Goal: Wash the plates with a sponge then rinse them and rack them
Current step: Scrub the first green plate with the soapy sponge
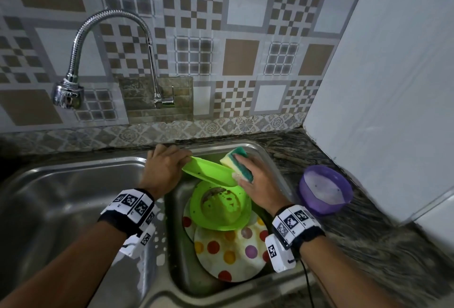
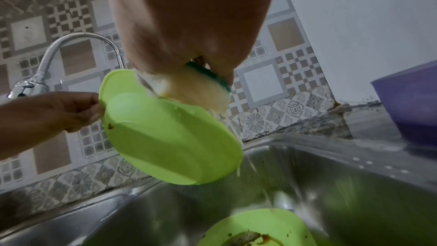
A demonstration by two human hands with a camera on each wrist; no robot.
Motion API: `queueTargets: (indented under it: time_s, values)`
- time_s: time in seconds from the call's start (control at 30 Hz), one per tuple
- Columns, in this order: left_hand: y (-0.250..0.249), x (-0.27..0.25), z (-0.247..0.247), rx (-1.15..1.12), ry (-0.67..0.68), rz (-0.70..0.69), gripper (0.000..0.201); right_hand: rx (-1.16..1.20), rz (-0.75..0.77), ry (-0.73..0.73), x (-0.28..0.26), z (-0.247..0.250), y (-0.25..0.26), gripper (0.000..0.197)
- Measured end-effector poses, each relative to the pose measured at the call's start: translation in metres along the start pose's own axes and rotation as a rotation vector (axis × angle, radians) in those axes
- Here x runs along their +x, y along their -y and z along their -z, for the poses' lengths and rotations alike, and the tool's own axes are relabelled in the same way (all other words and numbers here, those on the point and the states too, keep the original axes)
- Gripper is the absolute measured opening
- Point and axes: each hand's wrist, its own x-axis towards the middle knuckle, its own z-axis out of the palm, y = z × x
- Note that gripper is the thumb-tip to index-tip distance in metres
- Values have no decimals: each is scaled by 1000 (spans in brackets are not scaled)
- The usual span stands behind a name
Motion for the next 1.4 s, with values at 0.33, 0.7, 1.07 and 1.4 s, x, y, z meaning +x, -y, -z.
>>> queueTargets:
  time_s: [0.33, 0.7, 1.07, 1.4]
  values:
    - [-13, 9, -11, -395, 167, 308, 20, 112, -107, -256, 6, -14, 22, 54]
    - [-49, 3, -9, -1056, 93, 377, 38, -68, 4, -12, 17, -48, 57, 55]
    - [-34, 2, 20, -1106, -116, 455, 32, 107, -275, -290, 37, -26, 15, 47]
    - [-55, 4, 13, -1240, -162, 662, 24, -46, 81, -228, 27, -49, 70, 50]
